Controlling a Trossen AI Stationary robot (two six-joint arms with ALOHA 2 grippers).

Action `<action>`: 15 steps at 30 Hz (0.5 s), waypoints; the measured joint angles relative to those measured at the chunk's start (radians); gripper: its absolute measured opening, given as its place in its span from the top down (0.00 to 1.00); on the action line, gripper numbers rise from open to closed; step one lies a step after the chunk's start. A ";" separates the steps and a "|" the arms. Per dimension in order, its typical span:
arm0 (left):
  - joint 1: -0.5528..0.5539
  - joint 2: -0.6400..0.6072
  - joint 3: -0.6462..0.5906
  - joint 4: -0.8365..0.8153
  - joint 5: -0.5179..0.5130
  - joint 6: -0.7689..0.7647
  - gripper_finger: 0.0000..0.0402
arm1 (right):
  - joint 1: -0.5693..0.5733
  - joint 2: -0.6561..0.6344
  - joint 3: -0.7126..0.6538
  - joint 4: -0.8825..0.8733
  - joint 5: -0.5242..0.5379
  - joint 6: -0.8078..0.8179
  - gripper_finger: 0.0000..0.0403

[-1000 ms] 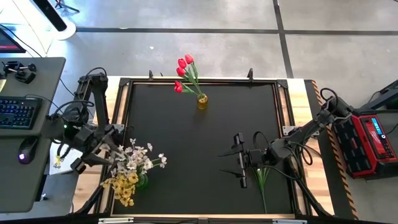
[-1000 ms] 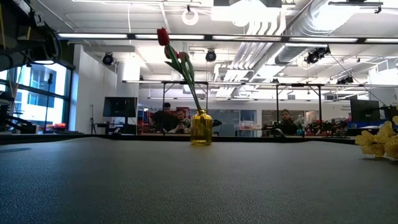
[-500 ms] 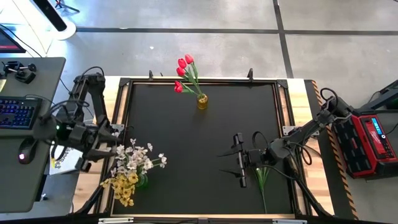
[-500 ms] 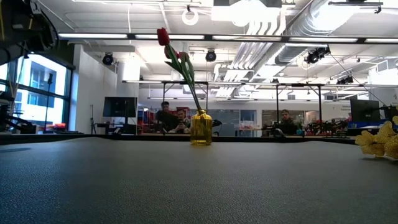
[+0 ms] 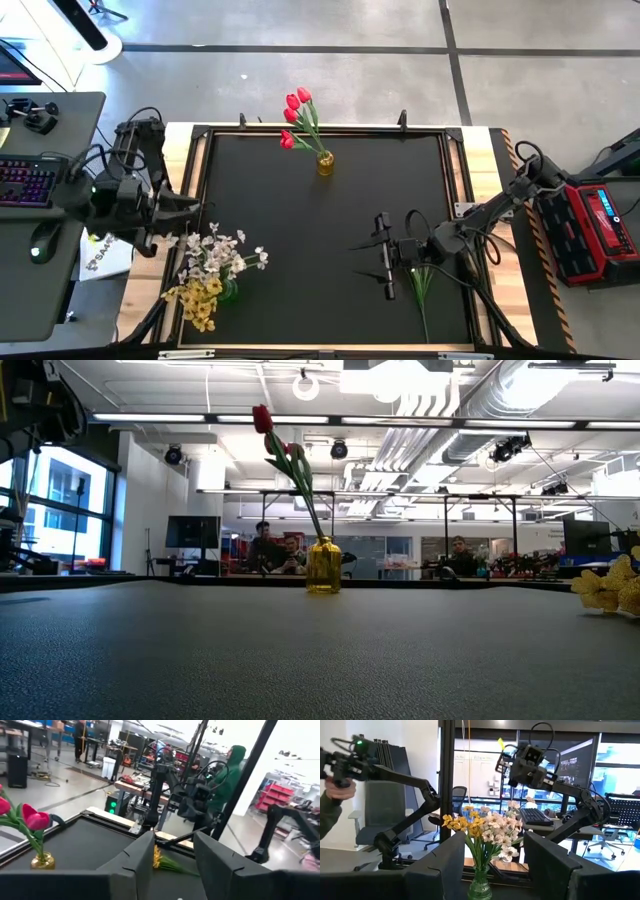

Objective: Sort flowers into vase by color
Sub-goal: Put the white flowers into the green vase

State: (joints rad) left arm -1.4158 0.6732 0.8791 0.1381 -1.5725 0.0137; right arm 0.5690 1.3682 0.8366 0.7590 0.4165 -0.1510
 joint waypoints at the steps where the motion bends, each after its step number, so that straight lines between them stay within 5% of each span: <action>1: -0.007 -0.007 0.000 0.032 0.001 0.027 0.70 | 0.000 0.000 0.000 -0.001 0.000 0.007 0.53; 6: -0.030 -0.092 -0.002 0.042 0.000 0.090 0.76 | 0.000 0.000 0.000 -0.013 0.000 0.020 0.53; 15: -0.021 -0.129 -0.128 -0.079 0.002 -0.131 0.87 | 0.000 0.000 0.000 -0.023 0.000 0.019 0.53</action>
State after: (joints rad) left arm -1.4364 0.5447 0.7513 0.0592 -1.5707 -0.1177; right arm 0.5690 1.3682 0.8368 0.7364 0.4164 -0.1325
